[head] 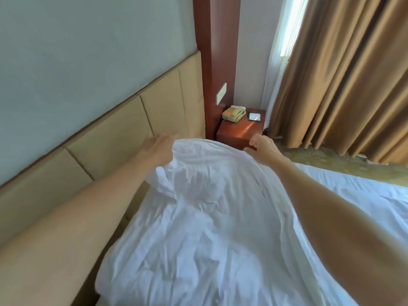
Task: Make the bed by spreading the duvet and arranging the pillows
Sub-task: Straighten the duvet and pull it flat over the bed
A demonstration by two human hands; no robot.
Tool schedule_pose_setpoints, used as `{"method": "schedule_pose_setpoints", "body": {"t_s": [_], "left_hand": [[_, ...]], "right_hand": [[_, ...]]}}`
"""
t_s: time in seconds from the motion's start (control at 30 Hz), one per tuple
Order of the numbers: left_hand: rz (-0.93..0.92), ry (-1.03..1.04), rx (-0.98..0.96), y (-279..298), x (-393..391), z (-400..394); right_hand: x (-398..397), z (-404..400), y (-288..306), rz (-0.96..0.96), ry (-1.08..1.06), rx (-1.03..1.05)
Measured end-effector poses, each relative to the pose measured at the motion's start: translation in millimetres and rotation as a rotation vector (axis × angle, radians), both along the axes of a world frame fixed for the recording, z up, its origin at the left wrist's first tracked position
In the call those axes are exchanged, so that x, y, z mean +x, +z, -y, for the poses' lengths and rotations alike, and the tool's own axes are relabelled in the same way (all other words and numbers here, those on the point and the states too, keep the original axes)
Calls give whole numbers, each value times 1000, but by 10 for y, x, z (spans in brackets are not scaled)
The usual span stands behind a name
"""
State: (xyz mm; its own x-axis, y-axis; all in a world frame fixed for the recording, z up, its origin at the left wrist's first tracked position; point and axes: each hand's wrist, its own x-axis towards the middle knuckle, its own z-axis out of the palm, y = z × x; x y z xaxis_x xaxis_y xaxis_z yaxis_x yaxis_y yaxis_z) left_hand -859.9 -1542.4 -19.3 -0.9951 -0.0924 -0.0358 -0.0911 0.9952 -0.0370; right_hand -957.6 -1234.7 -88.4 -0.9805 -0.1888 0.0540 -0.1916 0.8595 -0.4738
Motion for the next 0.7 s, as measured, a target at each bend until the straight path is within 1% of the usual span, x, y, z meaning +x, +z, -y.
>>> {"method": "schedule_pose_setpoints", "body": {"t_s": [0.07,0.17,0.3,0.43,0.53,0.7], "left_hand": [[79,-66,67,-187,247,23],[280,-58,196,-358,730,189],[397,-43,241,-359,1456,562],[471,-92,239,-237,2154,775],[472,-133,289,-183,2573,817],[516,-271,277,-247,3080,625]], "right_hand": [[254,21,-124,112,50,77],[743,47,-341,273,92,203],[1570,130,-350,454,60,150],[2433,305,-148,507,48,124],[3053,378,49,508,8,90],[4082,327,243,513,-92,33]]}}
